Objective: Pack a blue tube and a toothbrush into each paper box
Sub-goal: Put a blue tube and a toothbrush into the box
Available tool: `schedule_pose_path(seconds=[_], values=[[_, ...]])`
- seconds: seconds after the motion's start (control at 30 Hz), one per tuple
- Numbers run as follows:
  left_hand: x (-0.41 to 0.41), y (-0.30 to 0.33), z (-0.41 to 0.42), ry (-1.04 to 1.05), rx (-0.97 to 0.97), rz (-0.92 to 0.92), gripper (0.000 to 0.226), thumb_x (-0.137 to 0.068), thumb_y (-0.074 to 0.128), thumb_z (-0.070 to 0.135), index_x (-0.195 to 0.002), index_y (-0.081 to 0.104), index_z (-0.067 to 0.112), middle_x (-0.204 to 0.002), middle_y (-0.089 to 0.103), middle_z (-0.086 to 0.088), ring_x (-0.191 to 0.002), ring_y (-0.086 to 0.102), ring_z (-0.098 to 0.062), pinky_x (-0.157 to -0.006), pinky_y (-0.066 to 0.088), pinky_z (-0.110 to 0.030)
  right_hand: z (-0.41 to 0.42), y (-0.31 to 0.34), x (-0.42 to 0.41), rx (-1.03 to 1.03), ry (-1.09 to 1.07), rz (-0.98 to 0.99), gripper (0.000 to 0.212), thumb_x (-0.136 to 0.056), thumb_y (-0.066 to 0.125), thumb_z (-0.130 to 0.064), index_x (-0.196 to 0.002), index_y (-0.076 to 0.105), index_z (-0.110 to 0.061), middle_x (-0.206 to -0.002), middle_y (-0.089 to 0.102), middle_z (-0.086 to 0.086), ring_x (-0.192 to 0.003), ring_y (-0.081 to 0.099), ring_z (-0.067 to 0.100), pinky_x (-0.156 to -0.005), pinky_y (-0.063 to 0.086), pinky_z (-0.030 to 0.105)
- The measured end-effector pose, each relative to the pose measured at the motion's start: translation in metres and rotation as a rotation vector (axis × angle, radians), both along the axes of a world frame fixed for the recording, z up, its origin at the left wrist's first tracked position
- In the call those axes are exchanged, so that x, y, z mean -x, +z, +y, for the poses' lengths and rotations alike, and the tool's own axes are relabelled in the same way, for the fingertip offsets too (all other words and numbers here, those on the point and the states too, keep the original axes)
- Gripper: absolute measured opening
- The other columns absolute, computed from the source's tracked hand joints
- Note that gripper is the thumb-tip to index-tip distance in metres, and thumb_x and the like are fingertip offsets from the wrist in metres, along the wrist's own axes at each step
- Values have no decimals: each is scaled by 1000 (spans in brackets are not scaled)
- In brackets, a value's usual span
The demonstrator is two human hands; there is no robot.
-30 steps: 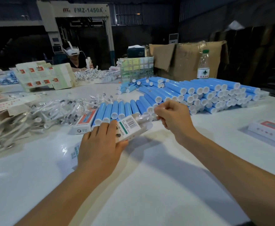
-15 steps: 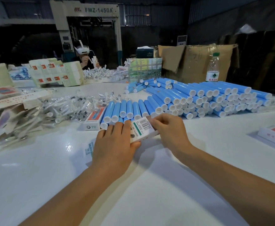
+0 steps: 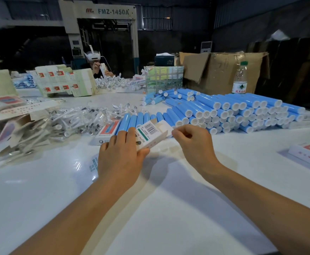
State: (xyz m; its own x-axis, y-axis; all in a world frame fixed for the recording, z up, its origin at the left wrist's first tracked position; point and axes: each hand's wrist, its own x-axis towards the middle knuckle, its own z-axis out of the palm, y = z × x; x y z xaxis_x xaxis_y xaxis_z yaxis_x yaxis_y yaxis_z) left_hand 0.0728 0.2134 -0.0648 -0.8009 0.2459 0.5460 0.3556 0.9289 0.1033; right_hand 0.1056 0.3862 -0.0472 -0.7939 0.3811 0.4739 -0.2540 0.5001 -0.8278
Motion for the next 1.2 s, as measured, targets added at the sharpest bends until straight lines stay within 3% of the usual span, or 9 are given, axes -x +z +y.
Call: schedule_pose_path(seconds=[0.17,0.37,0.43,0.5,0.57,0.8,0.97,1.13,1.2], values=[[-2,-4,6,-2,98,40,63,-94,31,56,-144,17,21,-139,36,0,-124,38,-21,-97,31,-34,-11,-5,-2,-57,62,-20,20,-88,61,-15,-77,73,-4,-75,66,11,-57,44,12,-58,39,32],[-3,-10,7,-3,195,72,65,-94,28,57,-145,12,20,-140,35,0,-124,37,-20,-97,29,-33,-7,-10,0,-54,78,-90,11,-86,64,-13,-78,72,-12,-67,63,-8,-58,52,-2,-55,38,11],[-3,-11,8,-1,201,84,65,-94,29,58,-145,13,20,-140,36,1,-124,37,-20,-97,30,-33,-7,-11,2,-19,81,-85,12,-87,63,-12,-97,70,-15,-65,59,-11,-59,53,-2,-58,39,10],[-2,-11,10,-9,200,92,66,-94,31,58,-145,14,20,-139,37,1,-124,38,-20,-96,30,-33,-7,-12,5,5,97,-97,38,-90,59,-13,-127,57,-18,-62,52,-10,-57,50,-2,-58,40,8],[-3,-12,11,-19,202,98,67,-93,33,57,-146,17,19,-139,38,0,-124,39,-20,-96,30,-34,-8,-13,6,-4,111,-136,50,-92,55,-15,-140,44,-21,-62,49,-8,-58,49,0,-60,41,12],[-2,-15,15,-12,246,115,67,-94,33,57,-145,17,17,-137,40,-2,-122,40,-21,-96,31,-34,-10,-16,9,-61,104,-182,14,-96,48,-20,-102,60,-19,-79,61,-2,-59,51,3,-51,35,16],[-5,-16,15,28,291,121,65,-96,30,55,-145,15,15,-137,38,-2,-121,39,-22,-96,31,-34,-15,-20,14,-66,149,-233,32,-99,39,-11,-125,57,-18,-113,51,2,-81,50,7,-53,38,6],[-7,-13,15,53,280,122,65,-96,24,57,-146,15,16,-138,38,-3,-123,38,-22,-98,30,-34,-12,-15,9,-86,168,-220,31,-97,44,-12,-124,59,-19,-113,52,3,-85,50,5,-60,40,7],[-10,-11,14,39,260,121,66,-96,25,58,-146,16,16,-138,39,-3,-124,39,-22,-98,30,-34,-10,-13,6,-158,61,-109,30,-94,53,-18,-124,57,-21,-115,47,-1,-96,49,8,-74,38,9]])
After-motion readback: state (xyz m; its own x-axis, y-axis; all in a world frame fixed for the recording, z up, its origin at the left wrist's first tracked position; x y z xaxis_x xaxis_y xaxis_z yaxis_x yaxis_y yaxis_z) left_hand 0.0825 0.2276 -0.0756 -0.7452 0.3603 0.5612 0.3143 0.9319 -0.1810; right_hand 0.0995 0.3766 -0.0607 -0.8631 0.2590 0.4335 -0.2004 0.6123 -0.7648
